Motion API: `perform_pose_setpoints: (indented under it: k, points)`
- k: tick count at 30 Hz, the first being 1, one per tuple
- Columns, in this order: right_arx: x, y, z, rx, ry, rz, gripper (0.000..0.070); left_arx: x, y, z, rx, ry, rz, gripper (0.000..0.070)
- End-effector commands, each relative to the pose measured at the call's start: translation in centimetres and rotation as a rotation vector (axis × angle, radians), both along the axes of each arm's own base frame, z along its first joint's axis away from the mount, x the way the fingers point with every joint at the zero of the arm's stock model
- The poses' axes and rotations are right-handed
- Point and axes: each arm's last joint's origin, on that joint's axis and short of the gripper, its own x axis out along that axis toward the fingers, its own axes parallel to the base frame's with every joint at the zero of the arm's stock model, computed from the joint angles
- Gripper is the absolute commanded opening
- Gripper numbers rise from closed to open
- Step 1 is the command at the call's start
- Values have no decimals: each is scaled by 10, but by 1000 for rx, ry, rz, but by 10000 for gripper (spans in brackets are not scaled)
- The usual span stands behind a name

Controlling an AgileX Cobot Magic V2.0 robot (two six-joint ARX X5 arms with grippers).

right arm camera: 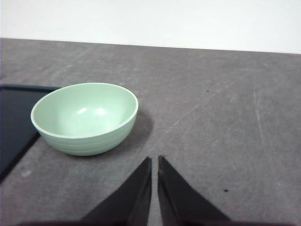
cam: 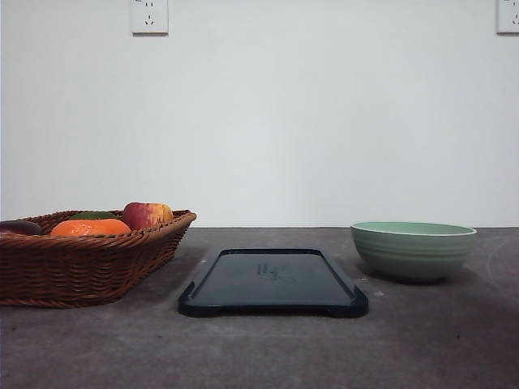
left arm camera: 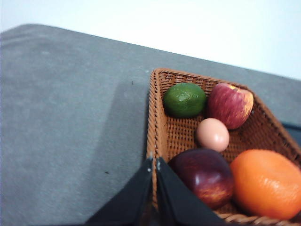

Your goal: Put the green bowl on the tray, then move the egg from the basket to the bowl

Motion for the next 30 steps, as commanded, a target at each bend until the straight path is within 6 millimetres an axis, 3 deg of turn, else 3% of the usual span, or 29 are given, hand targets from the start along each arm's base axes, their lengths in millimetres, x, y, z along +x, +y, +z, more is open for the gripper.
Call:
perform_pose_setpoints:
  k: [1, 5, 8, 10, 16, 20, 25, 30]
  points:
    - [0, 0, 0, 105, 6, -19, 11, 1, 0, -7, -145, 25, 24, 0]
    - [0, -1, -1, 326, 23, -103, 7, 1, 0, -7, -425, 30, 70, 0]
    - [1, -2, 2, 393, 0, -111, 7, 1, 0, -5, -553, 15, 84, 0]
    - [1, -2, 7, 392, -52, -100, 7, 2, 0, -1, -523, -25, 58, 0]
    - [0, -2, 32, 317, -319, -52, 7, 1, 0, 25, -185, -301, -12, 0]
    - [-3, -2, 43, 315, -412, -39, 7, -2, 0, 40, -173, -420, -22, 0]
    - [-4, -2, 55, 314, -401, -41, 7, -5, 0, 60, -155, -452, -23, 0]
    - [0, -2, 68, 302, -352, -43, 7, -1, 0, 83, -155, -346, -16, 0]
